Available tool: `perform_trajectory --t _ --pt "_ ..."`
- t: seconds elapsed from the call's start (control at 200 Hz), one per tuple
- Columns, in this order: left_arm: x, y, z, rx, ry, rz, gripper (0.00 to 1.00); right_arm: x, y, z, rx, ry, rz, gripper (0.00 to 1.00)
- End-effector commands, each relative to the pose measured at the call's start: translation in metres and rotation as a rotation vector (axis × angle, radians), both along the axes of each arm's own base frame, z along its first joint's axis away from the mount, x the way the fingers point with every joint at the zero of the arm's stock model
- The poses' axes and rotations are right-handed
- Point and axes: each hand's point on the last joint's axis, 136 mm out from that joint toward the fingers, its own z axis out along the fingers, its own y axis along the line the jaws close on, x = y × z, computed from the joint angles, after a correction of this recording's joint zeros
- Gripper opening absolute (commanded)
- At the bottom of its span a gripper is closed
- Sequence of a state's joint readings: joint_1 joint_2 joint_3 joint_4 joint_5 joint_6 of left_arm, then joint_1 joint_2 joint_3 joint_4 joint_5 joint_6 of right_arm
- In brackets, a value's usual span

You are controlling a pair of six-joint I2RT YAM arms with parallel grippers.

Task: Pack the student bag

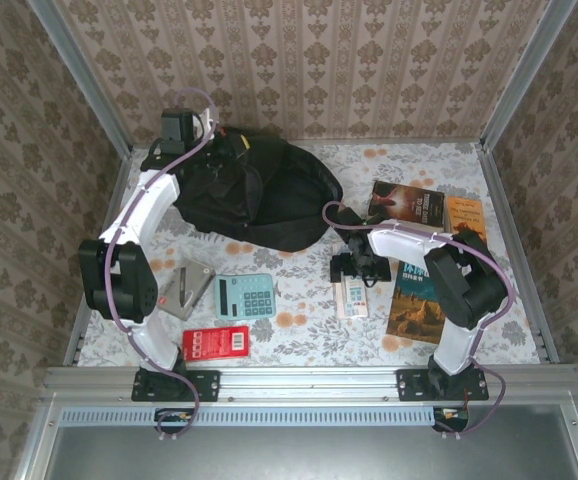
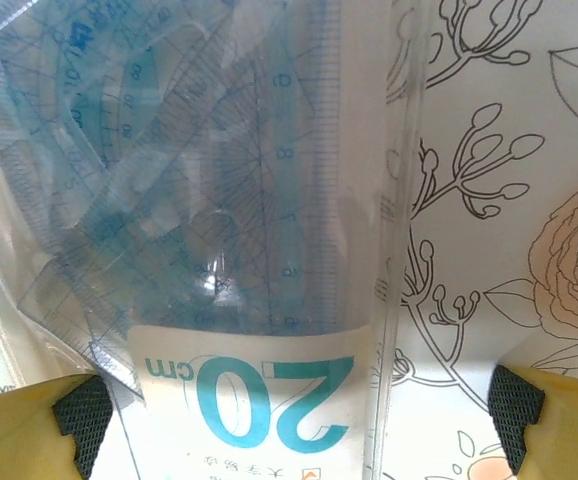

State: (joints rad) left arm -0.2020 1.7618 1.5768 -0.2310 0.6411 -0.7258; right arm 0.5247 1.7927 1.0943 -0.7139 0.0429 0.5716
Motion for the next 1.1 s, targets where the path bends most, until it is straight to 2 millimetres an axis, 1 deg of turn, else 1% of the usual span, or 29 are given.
perform_trajectory --t 0.0,0.15,0.2,0.28,0.63,0.78,1.09 --pt "0.0 0.003 0.02 -0.005 -0.068 0.006 0.0 0.001 0.01 0.01 0.035 -0.025 0.003 1.0" --pt "0.001 0.003 0.019 -0.005 -0.063 0.007 0.0 0.002 0.01 0.031 0.046 -0.059 0.01 1.0" --pt "0.001 0.003 0.018 -0.005 -0.062 0.007 0.0 0.002 0.011 0.035 0.052 -0.062 0.013 1.0" --pt "0.001 0.003 0.02 -0.004 -0.067 0.006 0.0 0.001 0.013 0.035 0.059 -0.057 0.02 1.0" --pt "0.001 0.004 0.019 -0.001 -0.065 0.006 0.0 -0.005 0.027 0.014 0.029 -0.009 0.054 1.0" --pt "0.001 0.004 0.018 -0.002 -0.063 0.007 0.0 -0.007 0.025 0.002 -0.005 0.01 0.058 1.0" --pt "0.002 0.004 0.019 -0.002 -0.064 0.007 0.0 -0.015 0.017 -0.021 -0.081 0.061 0.079 1.0"
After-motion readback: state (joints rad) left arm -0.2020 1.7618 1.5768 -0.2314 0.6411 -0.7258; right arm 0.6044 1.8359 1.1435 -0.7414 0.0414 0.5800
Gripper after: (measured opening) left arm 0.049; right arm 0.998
